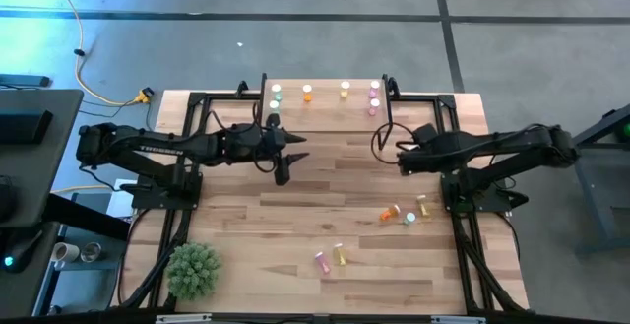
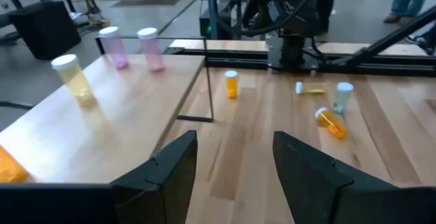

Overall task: Pick and place medicine bottles onto shelf by color
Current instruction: Put the bottom orange pill bottle on the shelf aligned with the other orange pill bottle

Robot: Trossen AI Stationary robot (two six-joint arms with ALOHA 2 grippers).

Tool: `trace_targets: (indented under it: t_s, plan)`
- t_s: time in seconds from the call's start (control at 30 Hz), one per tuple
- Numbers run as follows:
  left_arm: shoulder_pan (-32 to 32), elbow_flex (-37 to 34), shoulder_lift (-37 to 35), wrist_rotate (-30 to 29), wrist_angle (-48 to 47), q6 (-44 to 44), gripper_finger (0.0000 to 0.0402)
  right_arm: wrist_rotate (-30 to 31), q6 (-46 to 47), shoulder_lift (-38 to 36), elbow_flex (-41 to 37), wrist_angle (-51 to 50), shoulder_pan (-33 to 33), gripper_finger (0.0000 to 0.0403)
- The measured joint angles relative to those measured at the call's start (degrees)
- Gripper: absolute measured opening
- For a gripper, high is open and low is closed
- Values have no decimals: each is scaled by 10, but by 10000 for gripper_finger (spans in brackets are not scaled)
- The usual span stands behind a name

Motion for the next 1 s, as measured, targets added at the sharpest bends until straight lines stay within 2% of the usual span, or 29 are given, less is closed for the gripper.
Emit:
trace_targets:
  t_s: [0.13, 0.47, 0.77, 1.0]
  plan:
    - [9, 0, 0, 0, -2, -16, 181, -18, 18, -7, 0, 18, 11, 199]
    - [9, 0, 0, 1, -18, -25, 181, -40, 103, -6, 0, 118, 133, 199]
    - [8, 0, 0, 1, -38, -23, 181, -114, 221, 6, 0, 232, 191, 199]
    - [8, 0, 0, 1, -46, -23, 181, -172, 193, 55, 0, 374, 221, 199]
